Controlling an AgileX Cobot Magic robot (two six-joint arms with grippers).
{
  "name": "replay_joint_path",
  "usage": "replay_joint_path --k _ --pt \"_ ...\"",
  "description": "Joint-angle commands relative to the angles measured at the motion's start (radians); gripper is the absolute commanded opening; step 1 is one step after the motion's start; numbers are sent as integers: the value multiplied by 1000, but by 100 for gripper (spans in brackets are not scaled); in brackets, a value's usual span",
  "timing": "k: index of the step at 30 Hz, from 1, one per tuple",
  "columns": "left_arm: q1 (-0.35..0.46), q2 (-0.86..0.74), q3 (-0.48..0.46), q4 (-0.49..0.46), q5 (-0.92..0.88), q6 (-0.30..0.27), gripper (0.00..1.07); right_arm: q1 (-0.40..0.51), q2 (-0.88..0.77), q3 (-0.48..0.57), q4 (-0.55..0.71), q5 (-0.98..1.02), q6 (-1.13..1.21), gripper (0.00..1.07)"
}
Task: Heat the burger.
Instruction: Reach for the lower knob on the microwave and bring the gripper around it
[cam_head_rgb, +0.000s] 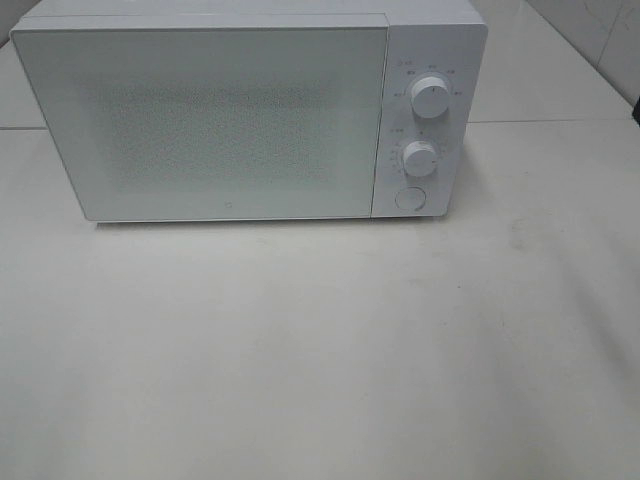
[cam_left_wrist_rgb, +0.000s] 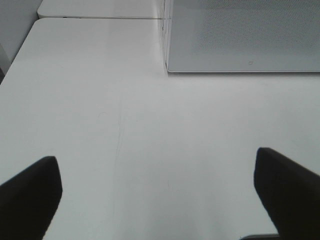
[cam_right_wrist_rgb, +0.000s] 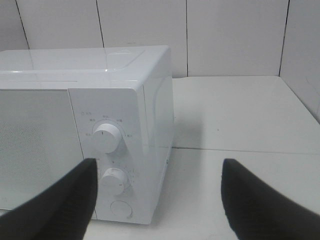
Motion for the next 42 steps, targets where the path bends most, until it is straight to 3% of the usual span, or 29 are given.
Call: replay_joint_path --k 1,20,25,27,33,36,38,42 --pt "3 -15 2 -2 -11 -4 99 5 93 3 0 -71 -4 68" --pt "3 -15 2 -2 -11 -4 99 6 456 19 7 -329 1 68" --pt "3 -15 2 -2 -11 -4 99 39 508 54 88 -427 -7 68" --pt "3 -15 2 -2 -11 -4 99 136 567 81 199 -514 -102 68" --pt "3 -15 2 -2 -11 -4 99 295 707 85 376 -619 -255 68" --pt "3 -15 2 -2 -11 -4 99 324 734 85 403 -649 -273 68" --pt "3 -15 2 -2 -11 -4 99 431 836 84 510 -787 -304 68" --pt "3 -15 2 -2 -11 -4 99 505 903 79 605 -904 -303 68"
